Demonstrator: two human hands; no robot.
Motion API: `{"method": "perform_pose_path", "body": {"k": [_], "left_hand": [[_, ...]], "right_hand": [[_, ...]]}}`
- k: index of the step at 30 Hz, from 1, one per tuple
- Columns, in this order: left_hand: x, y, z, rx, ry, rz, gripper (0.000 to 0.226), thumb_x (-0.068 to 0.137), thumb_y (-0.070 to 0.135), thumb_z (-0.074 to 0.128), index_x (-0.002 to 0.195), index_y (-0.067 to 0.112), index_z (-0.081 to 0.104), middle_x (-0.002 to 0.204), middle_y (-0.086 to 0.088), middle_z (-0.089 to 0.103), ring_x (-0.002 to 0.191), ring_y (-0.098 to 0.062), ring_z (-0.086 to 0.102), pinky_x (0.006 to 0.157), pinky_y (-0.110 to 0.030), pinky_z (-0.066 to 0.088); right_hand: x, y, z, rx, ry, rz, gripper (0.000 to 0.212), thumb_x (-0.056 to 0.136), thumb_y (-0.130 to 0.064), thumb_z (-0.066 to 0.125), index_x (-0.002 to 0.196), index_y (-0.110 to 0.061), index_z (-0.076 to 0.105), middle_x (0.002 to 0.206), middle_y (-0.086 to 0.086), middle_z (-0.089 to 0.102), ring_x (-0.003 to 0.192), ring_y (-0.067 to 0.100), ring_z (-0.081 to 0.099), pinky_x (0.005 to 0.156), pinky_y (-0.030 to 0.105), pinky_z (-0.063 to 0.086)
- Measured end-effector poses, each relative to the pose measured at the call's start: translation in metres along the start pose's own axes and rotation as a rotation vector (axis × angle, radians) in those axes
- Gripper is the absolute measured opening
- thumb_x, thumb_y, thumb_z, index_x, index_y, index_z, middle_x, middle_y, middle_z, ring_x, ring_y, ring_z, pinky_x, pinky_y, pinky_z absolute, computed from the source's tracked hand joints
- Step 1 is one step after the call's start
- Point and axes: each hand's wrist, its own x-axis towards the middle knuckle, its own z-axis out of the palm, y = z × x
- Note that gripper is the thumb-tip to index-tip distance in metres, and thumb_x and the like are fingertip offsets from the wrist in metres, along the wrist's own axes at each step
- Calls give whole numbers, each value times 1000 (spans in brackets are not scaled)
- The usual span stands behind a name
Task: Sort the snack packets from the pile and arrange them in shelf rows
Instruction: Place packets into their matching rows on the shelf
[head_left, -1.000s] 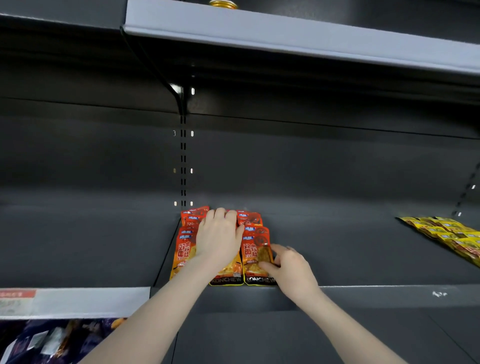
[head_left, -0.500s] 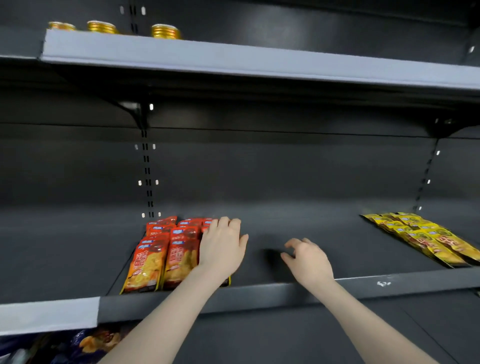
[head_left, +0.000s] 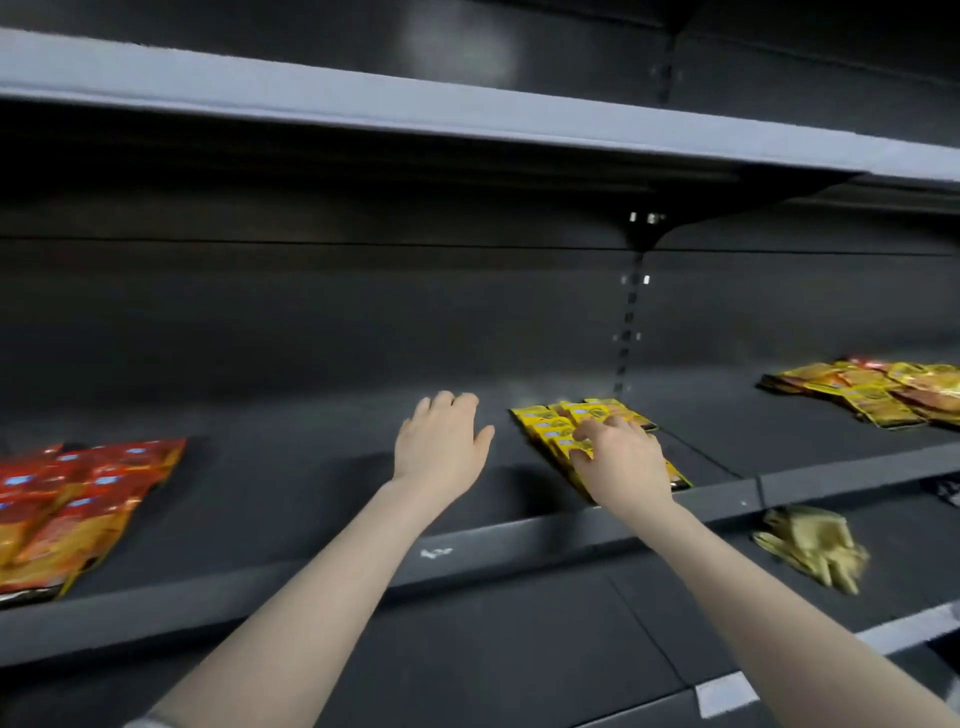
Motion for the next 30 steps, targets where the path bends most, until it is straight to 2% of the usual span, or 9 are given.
{"method": "perform_pose_path", "body": {"k": [7, 13, 20, 25, 30], "left_hand": [[54, 127, 59, -11, -57, 115, 39, 97, 40, 42, 129, 18, 48, 128, -5, 50, 122, -25, 42, 95, -37, 38], [125, 224, 108, 2, -82, 191, 42, 96, 41, 44, 129, 15, 48, 128, -8, 48, 124, -29, 40, 97, -39, 37], [201, 331, 165, -4, -141, 230, 44, 98, 42, 43, 132, 15, 45, 132, -7, 47, 124, -27, 39, 97, -38, 36], [233, 395, 207, 6, -172, 207, 44, 98, 43, 41, 133, 16, 44, 131, -6, 47, 124, -25, 40, 96, -36, 36], [251, 463, 262, 2, -206, 108, 45, 98, 44, 40, 133, 16, 45, 131, -6, 47, 125, -26, 39, 97, -36, 37]], "right_hand": [[31, 134, 0, -28, 6, 99, 28, 93, -29, 45, 112, -17, 61, 109, 9, 58, 106, 30, 52, 86, 33, 39], [72, 243, 15, -72, 2, 156, 30, 95, -26, 45, 120, -16, 56, 113, 8, 57, 108, 28, 51, 87, 34, 38], [137, 371, 20, -124, -8, 225, 33, 94, -32, 47, 121, -18, 57, 118, 9, 55, 115, 30, 49, 92, 35, 37], [174, 456, 23, -147, -9, 208, 33, 93, -35, 48, 120, -19, 58, 116, 10, 56, 114, 31, 50, 92, 37, 39], [202, 554, 26, -147, 18, 141, 33, 92, -35, 51, 120, -21, 59, 114, 10, 58, 112, 30, 51, 89, 36, 40]]}}
